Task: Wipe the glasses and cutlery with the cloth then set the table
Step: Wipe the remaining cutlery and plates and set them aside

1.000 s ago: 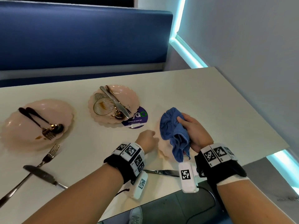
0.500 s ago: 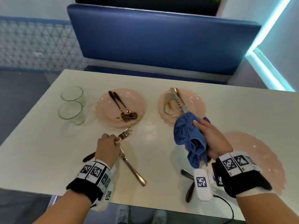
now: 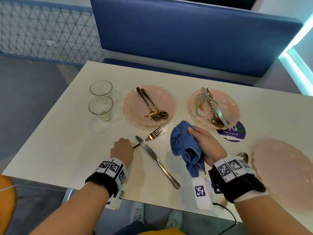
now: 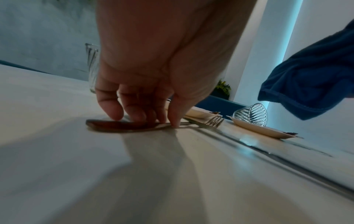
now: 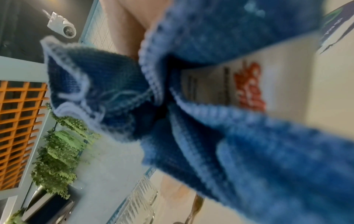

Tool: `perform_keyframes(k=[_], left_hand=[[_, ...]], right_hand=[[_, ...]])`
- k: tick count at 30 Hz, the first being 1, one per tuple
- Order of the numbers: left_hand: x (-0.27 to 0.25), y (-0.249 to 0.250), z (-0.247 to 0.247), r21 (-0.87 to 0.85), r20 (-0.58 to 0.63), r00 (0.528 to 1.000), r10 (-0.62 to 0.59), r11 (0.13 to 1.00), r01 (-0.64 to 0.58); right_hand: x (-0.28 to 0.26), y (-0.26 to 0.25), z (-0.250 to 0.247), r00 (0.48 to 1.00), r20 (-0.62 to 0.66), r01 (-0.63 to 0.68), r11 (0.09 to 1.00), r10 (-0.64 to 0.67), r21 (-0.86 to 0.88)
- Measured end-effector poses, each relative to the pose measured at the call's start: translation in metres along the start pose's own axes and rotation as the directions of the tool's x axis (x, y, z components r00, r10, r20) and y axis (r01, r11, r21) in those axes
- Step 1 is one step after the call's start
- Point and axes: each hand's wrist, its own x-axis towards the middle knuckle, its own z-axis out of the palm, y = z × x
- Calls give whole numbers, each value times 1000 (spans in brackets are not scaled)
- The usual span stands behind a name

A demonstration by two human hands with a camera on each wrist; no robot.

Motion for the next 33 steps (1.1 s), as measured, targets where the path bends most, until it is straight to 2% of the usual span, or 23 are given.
perform_keyframes(k=[4, 8, 16, 21, 27, 33], left_hand=[[-15, 13, -5, -155, -77, 995, 59, 985, -70], [-42, 41, 13, -183, 134, 980, 147, 976, -121], [-42, 58, 29, -76, 177, 975, 137, 989, -125], [-45, 53, 31, -162, 161, 985, 59, 986, -33], [-55, 41, 31, -259, 131, 987, -91, 958, 123], [-68, 41, 34, -324, 58, 985, -160, 931, 170]], right_hand=[[0, 2, 14, 1000, -20, -20, 1000, 20, -17], [-1, 3, 19, 999, -42, -21, 999, 19, -33], [-2, 9, 11, 998, -60, -17, 998, 14, -60], [0, 10, 6, 999, -32, -15, 998, 13, -66], [6, 12, 0, 999, 46, -20, 995, 25, -95], [9, 21, 7, 989, 137, -29, 984, 53, -174]])
